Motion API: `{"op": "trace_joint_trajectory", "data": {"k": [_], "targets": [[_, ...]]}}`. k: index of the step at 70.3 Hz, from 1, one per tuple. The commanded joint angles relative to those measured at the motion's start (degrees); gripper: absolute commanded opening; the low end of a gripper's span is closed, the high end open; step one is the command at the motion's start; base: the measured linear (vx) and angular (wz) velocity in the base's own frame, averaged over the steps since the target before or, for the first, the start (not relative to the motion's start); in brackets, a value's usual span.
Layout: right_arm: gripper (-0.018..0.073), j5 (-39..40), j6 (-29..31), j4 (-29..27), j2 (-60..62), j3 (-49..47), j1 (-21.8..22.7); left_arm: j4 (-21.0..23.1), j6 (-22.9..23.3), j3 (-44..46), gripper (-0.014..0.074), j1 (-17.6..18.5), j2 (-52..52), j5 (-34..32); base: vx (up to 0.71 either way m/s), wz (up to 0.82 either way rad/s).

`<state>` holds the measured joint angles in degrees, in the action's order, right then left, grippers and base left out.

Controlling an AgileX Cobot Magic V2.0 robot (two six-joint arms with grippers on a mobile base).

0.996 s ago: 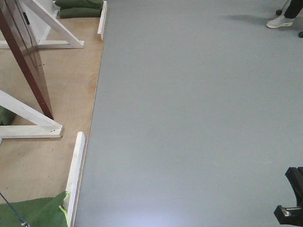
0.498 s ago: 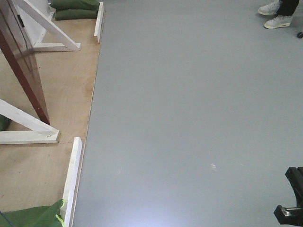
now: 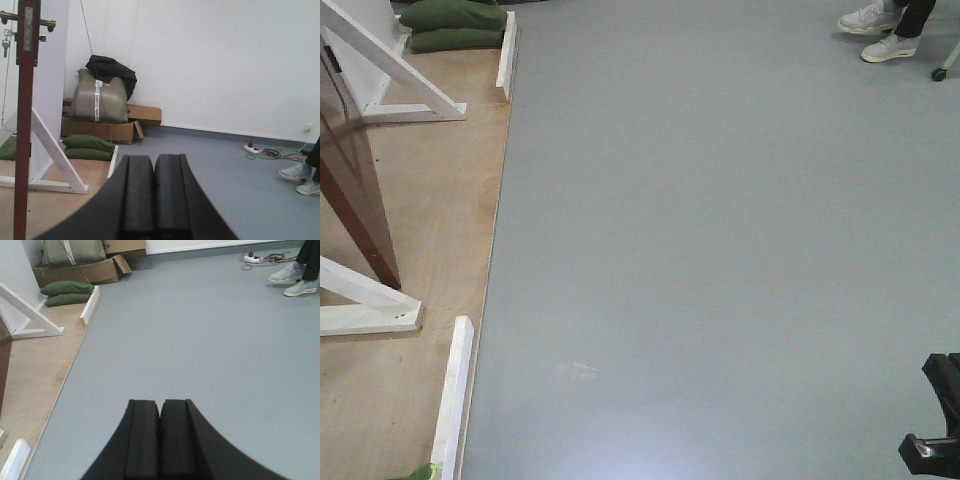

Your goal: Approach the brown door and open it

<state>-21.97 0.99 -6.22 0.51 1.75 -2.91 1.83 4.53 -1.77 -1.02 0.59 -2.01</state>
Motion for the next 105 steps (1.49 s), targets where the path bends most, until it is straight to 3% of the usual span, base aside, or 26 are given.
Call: {"op": "trace_joint_trajectory", "data": {"k": [1, 105], "targets": [[0.0000, 4.59, 0.63, 0.30, 0.89, 0.11, 0.06, -0.30, 0.78, -1.36, 0.0017, -0.07, 1.47, -4.39, 0.18, -0.10], [0.0000, 4.60, 0.63, 0.30, 0.89, 0.11, 0.06, -0.30, 0.78, -1.36, 0.0017, -0.07, 1.47, -4.39, 0.30, 0.08]]}}
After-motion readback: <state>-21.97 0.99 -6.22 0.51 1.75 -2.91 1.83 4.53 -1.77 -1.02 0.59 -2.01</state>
